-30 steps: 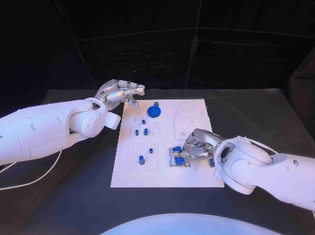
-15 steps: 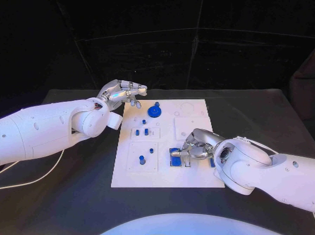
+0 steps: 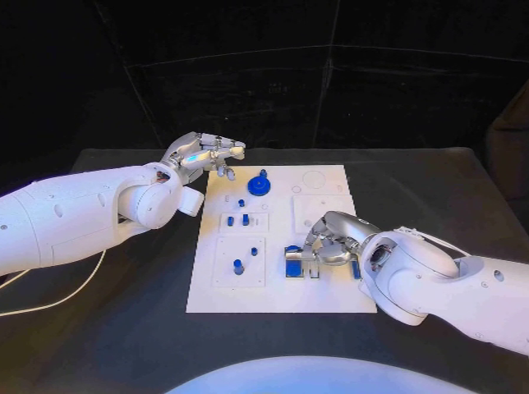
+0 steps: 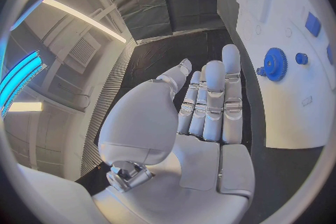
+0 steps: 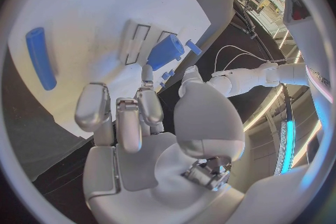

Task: Assemble the parts on the task board

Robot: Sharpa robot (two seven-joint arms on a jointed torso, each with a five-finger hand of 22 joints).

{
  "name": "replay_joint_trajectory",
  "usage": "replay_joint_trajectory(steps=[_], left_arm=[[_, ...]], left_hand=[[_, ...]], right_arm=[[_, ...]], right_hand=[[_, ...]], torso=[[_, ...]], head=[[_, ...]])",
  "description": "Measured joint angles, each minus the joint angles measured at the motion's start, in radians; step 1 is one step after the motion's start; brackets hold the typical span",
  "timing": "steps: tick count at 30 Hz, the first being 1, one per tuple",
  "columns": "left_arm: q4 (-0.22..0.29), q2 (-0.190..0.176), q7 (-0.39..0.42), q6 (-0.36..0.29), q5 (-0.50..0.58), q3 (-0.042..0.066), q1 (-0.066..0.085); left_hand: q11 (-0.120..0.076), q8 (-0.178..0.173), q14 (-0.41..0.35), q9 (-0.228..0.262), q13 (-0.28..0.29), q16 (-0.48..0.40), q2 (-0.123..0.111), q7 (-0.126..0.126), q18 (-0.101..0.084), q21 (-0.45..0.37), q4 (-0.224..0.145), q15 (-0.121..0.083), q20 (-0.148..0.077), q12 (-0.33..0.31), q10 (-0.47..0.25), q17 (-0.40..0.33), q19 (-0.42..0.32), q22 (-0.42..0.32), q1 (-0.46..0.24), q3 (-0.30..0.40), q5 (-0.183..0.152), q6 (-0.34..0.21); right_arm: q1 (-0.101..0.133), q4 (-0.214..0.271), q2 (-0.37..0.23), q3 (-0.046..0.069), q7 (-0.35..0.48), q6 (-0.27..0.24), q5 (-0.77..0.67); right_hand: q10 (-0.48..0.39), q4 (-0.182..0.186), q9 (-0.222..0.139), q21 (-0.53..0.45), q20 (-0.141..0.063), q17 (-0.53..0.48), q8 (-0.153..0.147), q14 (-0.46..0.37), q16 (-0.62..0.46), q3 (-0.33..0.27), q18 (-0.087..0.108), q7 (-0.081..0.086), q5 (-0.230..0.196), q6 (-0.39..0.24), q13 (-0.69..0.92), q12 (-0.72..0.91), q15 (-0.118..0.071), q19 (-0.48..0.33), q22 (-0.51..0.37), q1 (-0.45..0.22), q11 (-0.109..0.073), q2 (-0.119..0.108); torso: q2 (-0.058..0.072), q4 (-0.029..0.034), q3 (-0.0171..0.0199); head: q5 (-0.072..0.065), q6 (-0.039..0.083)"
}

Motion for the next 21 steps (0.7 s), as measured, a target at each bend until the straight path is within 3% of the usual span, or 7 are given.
replay_joint_trajectory(steps=[5, 8, 21], left_arm=[[-0.001, -0.001, 0.0, 0.001, 0.0, 0.0, 0.0], [-0.001, -0.002, 0.0, 0.001, 0.0, 0.0, 0.0], [-0.001, 0.001, -0.001, 0.002, 0.0, 0.0, 0.0]], left_hand=[[0.0, 0.0, 0.0, 0.0, 0.0, 0.0, 0.0, 0.004, 0.0, 0.0, 0.0, 0.0, 0.0, 0.0, 0.0, 0.0, 0.0, -0.002, 0.0, 0.0, 0.0, -0.004], [0.0, 0.0, 0.0, 0.0, 0.0, 0.0, 0.0, 0.004, 0.0, 0.0, 0.0, 0.0, 0.0, 0.0, 0.0, 0.0, 0.0, -0.002, 0.0, 0.0, 0.0, -0.004], [0.0, 0.0, 0.0, 0.0, 0.0, 0.0, 0.0, 0.004, 0.0, 0.0, 0.0, 0.0, 0.0, 0.0, 0.0, -0.001, 0.0, -0.002, 0.0, 0.0, 0.0, -0.004]], right_arm=[[0.0, 0.009, -0.01, 0.0, 0.044, 0.0, -0.003], [0.0, 0.012, -0.013, 0.0, 0.064, 0.004, -0.012], [0.0, 0.006, 0.005, 0.0, 0.06, 0.033, -0.072]], right_hand=[[0.0, -0.066, 0.01, 0.006, 0.0, 0.0, 0.0, 0.0, 0.0, 0.028, 0.0, -0.001, 0.0, 0.001, 0.0, 0.0, 0.0, 0.0, 0.009, 0.17, 0.0, 0.018], [0.0, -0.095, 0.016, 0.006, 0.0, 0.0, 0.0, 0.0, 0.004, 0.028, 0.0, -0.005, 0.0, 0.005, 0.0, 0.004, 0.0, 0.007, 0.014, 0.219, 0.0, 0.021], [0.008, -0.132, 0.036, 0.01, -0.003, 0.0, 0.027, 0.0, 0.004, 0.015, 0.0, -0.017, 0.0, 0.03, 0.004, 0.005, 0.0, 0.011, 0.021, 0.266, -0.008, 0.039]], torso=[[0.0, -0.0001, 0.001], [0.0, -0.0002, 0.001], [0.0, 0.0012, 0.0004]], head=[[0.0, 0.001], [-0.001, -0.001], [-0.002, -0.006]])
